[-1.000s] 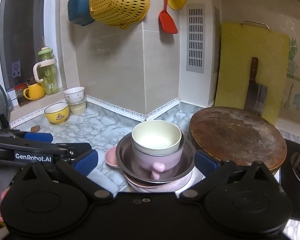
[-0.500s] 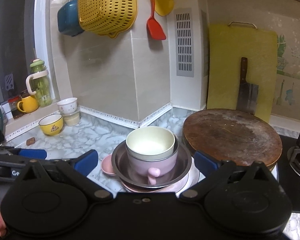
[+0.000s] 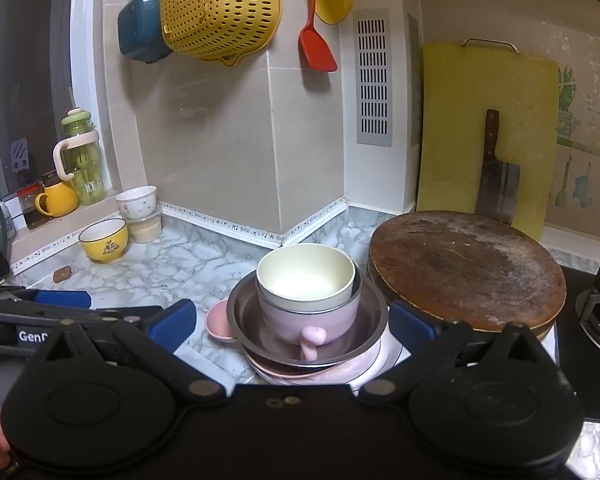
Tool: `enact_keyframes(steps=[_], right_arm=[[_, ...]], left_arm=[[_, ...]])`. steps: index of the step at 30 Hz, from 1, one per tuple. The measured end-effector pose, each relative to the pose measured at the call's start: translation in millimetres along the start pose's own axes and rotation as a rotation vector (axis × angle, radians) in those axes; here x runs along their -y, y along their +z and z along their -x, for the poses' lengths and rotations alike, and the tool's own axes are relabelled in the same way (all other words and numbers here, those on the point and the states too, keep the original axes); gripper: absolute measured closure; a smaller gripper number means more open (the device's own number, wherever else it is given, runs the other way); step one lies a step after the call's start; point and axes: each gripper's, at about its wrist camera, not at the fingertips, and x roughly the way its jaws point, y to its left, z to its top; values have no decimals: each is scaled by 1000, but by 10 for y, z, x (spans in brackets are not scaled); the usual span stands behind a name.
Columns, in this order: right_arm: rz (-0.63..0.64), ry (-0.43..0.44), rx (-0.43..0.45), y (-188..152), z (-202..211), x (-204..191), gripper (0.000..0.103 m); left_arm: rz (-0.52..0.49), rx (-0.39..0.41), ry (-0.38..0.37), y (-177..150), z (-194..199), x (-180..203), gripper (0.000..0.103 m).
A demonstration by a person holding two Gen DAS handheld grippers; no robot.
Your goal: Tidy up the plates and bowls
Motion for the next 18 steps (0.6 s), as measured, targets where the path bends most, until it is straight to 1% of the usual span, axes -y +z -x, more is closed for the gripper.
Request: enact_keyframes(steps=[18], right_arm=[[-20, -7, -14, 14, -63, 24, 0]], left_arm=[[-2, 0, -5, 2, -25, -2, 0]])
